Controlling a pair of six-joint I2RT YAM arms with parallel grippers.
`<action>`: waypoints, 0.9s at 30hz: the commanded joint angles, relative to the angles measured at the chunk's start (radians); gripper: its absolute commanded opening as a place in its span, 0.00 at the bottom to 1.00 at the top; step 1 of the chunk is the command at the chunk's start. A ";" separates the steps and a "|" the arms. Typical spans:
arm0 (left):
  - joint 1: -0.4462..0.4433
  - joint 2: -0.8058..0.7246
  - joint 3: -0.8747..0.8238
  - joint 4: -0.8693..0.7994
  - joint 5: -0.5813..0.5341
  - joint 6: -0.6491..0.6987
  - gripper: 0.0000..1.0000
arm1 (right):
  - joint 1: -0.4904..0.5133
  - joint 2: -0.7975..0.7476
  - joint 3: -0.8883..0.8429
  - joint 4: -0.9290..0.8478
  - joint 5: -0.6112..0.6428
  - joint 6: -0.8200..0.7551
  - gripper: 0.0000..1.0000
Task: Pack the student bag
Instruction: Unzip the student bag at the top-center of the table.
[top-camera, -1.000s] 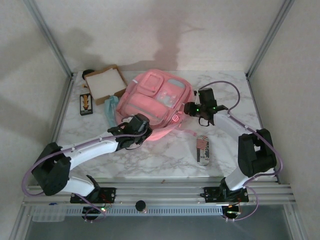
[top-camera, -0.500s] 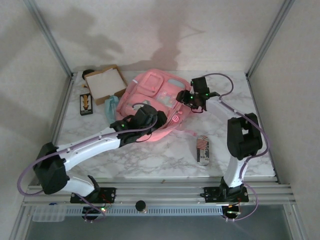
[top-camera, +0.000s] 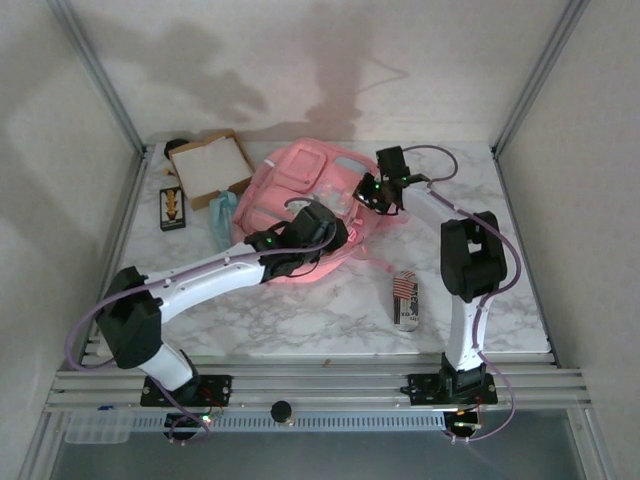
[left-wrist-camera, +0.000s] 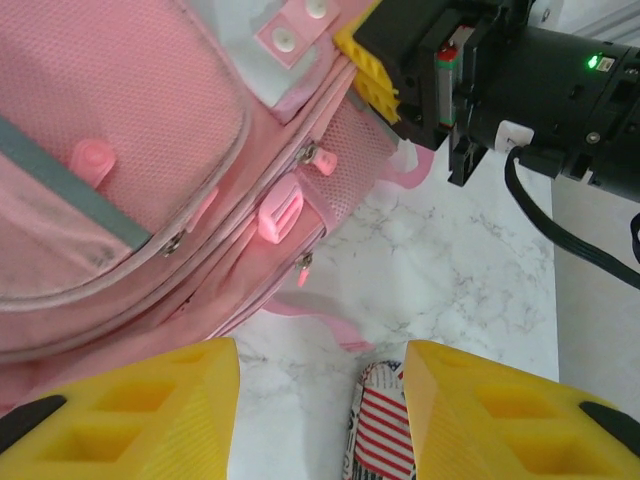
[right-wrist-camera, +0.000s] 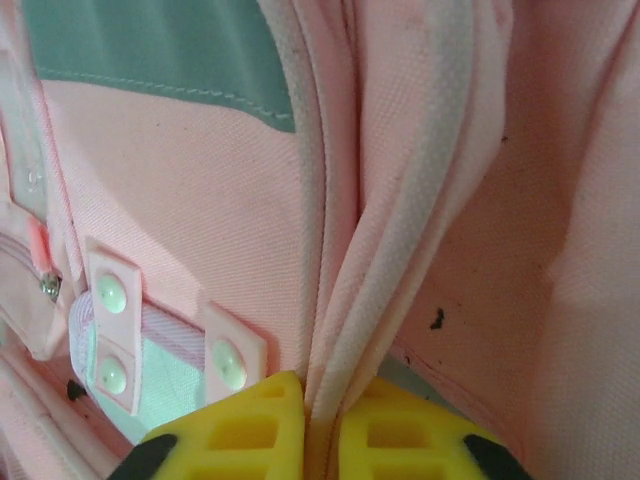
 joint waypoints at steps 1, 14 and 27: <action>-0.004 0.043 0.056 -0.047 -0.029 0.045 0.48 | -0.003 -0.036 0.007 0.051 -0.018 0.024 0.00; -0.035 0.168 0.220 -0.016 0.050 -0.003 0.49 | -0.095 -0.418 -0.271 0.215 -0.062 0.330 0.00; -0.118 0.217 0.222 0.027 0.005 -0.019 0.47 | -0.048 -0.605 -0.442 0.271 0.014 0.573 0.00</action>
